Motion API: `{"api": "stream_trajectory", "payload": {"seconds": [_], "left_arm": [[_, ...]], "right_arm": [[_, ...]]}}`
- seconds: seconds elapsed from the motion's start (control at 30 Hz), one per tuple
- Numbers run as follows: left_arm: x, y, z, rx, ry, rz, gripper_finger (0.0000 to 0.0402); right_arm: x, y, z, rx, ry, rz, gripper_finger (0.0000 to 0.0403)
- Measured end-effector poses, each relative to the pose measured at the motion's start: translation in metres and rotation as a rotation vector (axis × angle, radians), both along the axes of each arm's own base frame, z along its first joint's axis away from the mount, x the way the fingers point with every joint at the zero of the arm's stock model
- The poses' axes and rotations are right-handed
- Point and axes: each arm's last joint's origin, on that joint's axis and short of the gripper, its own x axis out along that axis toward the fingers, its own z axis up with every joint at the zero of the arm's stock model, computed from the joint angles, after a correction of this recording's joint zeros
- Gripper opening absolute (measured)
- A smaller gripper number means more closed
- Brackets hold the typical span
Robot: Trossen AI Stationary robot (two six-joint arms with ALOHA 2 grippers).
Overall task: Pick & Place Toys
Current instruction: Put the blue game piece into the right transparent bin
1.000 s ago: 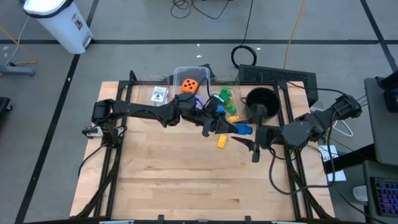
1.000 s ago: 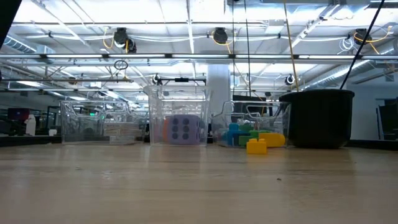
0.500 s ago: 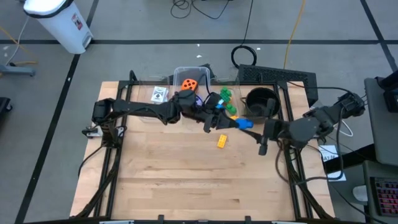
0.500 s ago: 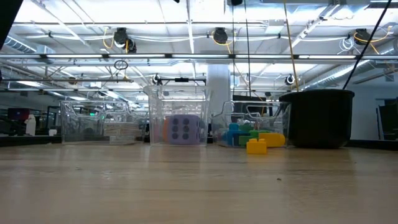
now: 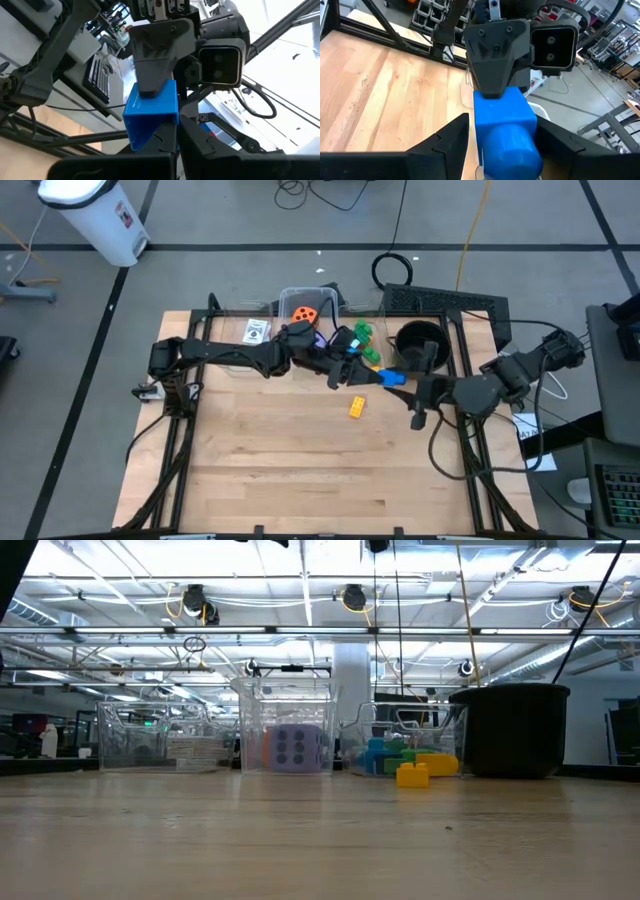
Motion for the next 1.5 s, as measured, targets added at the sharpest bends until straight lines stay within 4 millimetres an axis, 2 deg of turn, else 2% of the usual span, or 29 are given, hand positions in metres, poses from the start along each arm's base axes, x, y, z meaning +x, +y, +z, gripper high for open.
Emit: {"api": "stream_trajectory", "payload": {"seconds": [0.23,0.5,0.77,1.0,1.27,1.5], "left_arm": [[0.000,0.000,0.000,-0.001,0.000,0.001,0.0005],[0.000,0.000,0.000,-0.010,0.004,0.000,0.0010],[-0.001,0.003,0.004,-0.025,-0.040,0.008,0.0057],[-0.004,0.017,0.011,-0.013,-0.120,0.042,0.0117],[-0.005,0.031,0.011,-0.016,-0.123,0.088,0.0201],[-0.013,0.054,0.017,0.026,-0.185,0.066,0.0227]], "right_arm": [[0.002,0.001,-0.001,-0.006,0.005,-0.003,0.0175],[0.002,0.001,-0.001,-0.007,0.007,-0.002,0.0134],[0.002,0.000,0.000,0.005,-0.007,-0.006,0.0139],[0.000,-0.008,0.009,0.041,-0.081,-0.041,0.0134],[-0.015,-0.024,0.018,0.091,-0.126,-0.076,0.0134],[-0.035,-0.045,0.020,0.184,-0.147,-0.184,0.0134]]}}
